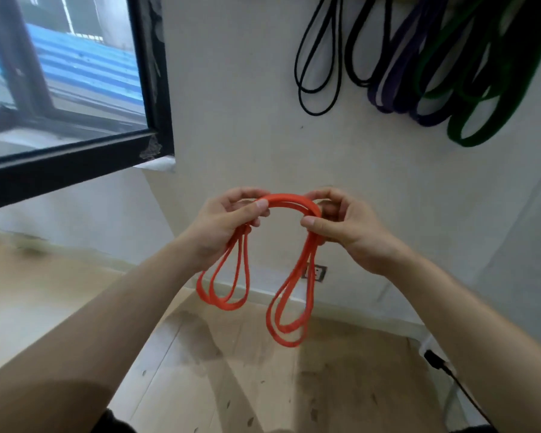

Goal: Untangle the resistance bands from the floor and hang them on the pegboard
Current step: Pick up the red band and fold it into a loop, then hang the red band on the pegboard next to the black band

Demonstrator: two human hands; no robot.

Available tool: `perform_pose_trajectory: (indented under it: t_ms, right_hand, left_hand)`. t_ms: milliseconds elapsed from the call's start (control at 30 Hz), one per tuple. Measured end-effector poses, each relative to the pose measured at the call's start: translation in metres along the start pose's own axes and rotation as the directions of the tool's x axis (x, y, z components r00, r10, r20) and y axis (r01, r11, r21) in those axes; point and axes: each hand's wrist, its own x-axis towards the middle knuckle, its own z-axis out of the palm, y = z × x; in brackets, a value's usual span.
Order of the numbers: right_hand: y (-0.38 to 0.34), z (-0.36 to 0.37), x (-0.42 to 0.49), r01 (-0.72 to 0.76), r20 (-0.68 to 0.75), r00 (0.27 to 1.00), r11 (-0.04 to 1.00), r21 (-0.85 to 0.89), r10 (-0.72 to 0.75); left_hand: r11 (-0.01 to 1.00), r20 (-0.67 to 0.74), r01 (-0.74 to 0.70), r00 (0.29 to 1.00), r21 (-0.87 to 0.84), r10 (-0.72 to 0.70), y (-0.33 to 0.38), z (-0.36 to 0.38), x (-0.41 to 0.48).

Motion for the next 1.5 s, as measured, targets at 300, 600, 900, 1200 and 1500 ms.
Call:
perform_pose_trajectory:
  t_ms: [300,600,900,1200,1500]
  right_hand:
    - [-0.088,0.009,0.059,0.179,-0.013,0.983,0.964,-0.199,-0.185]
    - [-0.187,-0.010,0.125,0.233,-0.040,0.965,0.914,-0.332,-0.261]
    - [-0.249,-0.044,0.198,0.277,-0.182,0.908,0.867,-0.413,-0.377]
    - [-0.285,-0.087,0.249,0.145,-0.169,0.922,0.715,-0.684,-0.349]
    - [-0.282,-0.117,0.274,0.170,0.049,0.945,0.356,-0.919,-0.323]
  left_hand:
    - [0.966,-0.152,-0.127,0.984,-0.227,0.093,0.078,-0.008,0.041]
    - [0.958,-0.195,-0.236,0.959,-0.164,0.203,0.186,-0.003,0.111]
    - [0.929,-0.206,-0.296,0.946,-0.223,0.252,0.251,0.018,0.180]
    - [0.917,-0.231,-0.390,0.902,-0.079,0.364,0.257,0.032,0.255]
    - [0.888,-0.258,-0.454,0.869,-0.077,0.422,0.229,0.033,0.305]
